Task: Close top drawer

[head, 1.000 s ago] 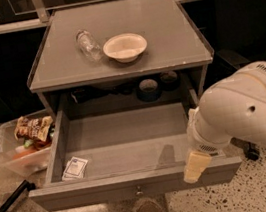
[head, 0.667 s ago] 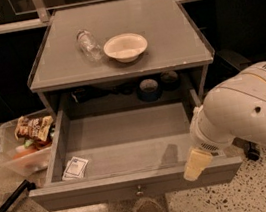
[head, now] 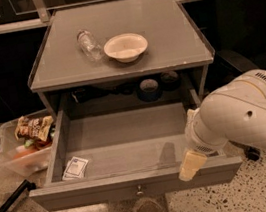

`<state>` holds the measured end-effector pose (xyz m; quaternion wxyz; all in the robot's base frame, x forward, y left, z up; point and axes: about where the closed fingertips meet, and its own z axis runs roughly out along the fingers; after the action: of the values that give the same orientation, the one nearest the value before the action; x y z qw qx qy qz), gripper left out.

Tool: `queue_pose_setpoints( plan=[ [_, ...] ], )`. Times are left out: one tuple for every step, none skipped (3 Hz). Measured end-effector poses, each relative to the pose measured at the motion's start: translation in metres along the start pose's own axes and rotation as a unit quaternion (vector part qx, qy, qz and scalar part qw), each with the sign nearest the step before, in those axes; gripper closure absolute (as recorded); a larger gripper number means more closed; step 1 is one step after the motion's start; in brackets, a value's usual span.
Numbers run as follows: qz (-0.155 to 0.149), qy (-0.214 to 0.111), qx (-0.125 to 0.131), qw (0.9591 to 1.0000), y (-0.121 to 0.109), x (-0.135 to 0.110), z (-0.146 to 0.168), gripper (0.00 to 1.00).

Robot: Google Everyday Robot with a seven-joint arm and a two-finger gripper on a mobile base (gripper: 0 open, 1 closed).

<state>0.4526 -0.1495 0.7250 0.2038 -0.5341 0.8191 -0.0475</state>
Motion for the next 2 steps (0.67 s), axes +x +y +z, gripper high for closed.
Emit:
queue_pose_setpoints(
  plan=[
    [-0.021,-0.028,-0.006,0.9994,0.004,-0.01,0.026,0.0],
    [-0.043,-0.057,-0.014,0.9973,0.007,-0.022,0.047,0.0]
  ],
)
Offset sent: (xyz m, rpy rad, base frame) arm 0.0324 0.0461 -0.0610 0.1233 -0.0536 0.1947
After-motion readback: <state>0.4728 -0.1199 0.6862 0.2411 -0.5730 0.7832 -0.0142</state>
